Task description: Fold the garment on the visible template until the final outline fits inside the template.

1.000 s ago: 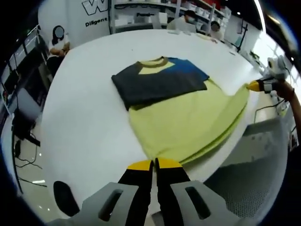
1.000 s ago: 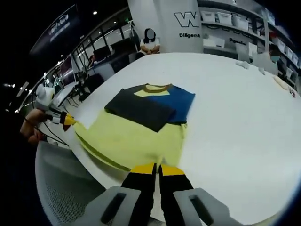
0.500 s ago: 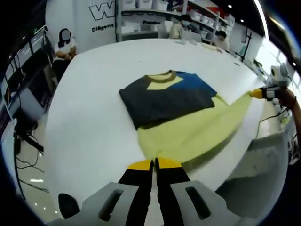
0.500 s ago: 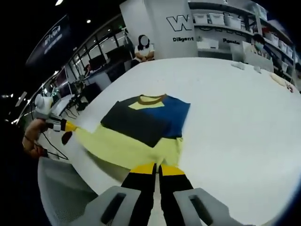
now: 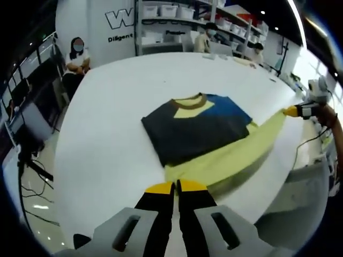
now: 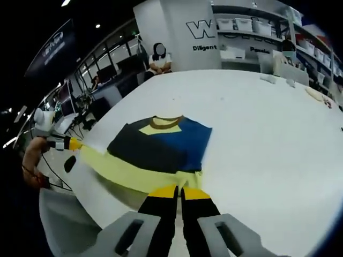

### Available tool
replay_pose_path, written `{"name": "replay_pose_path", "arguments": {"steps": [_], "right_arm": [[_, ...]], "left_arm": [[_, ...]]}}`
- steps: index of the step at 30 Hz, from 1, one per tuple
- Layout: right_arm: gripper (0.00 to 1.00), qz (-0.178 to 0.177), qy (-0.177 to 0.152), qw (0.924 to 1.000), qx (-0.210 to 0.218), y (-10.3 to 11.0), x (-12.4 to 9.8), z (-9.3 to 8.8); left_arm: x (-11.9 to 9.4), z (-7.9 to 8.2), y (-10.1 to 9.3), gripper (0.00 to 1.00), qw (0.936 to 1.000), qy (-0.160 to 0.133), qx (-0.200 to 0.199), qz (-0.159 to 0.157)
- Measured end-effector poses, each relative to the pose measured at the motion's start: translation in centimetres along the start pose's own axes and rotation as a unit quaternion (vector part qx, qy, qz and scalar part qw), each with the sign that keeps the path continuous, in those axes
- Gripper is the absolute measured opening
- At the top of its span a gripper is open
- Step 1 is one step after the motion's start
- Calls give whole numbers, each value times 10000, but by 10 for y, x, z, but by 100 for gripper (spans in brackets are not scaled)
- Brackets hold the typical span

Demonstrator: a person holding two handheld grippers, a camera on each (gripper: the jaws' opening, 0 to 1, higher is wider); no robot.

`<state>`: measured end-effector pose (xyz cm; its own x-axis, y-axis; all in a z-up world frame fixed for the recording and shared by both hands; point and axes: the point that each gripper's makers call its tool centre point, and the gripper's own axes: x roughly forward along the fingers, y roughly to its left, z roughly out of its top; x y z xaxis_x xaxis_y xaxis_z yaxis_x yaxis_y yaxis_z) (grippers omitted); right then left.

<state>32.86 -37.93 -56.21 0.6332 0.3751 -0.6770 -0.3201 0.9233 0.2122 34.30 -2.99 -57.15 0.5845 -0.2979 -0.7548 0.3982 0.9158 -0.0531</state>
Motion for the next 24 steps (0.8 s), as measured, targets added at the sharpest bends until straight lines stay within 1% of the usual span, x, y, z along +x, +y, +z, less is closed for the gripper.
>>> {"name": "replay_pose_path", "arguments": {"steps": [6,14,21,23,24], "right_arm": [[0,-29,-100,9999,80,-4,5,11],[0,-82,-184,9998,31,-7,12,27],[0,-96,-222,9997,-67,-9,17,39],[0,-106,-237,9996,-82,-11,18,42],[0,-113,-232,9996,-92,-12,19,44]], "left_arm": [[5,8,4,1,10000,-40,24,62],[9,25,12,1,9998,-173,-5,110],[12,46,19,1,9993,-336,27,156],[12,50,20,1,9992,-380,-6,159],[13,54,20,1,9989,-449,-48,143]]}}
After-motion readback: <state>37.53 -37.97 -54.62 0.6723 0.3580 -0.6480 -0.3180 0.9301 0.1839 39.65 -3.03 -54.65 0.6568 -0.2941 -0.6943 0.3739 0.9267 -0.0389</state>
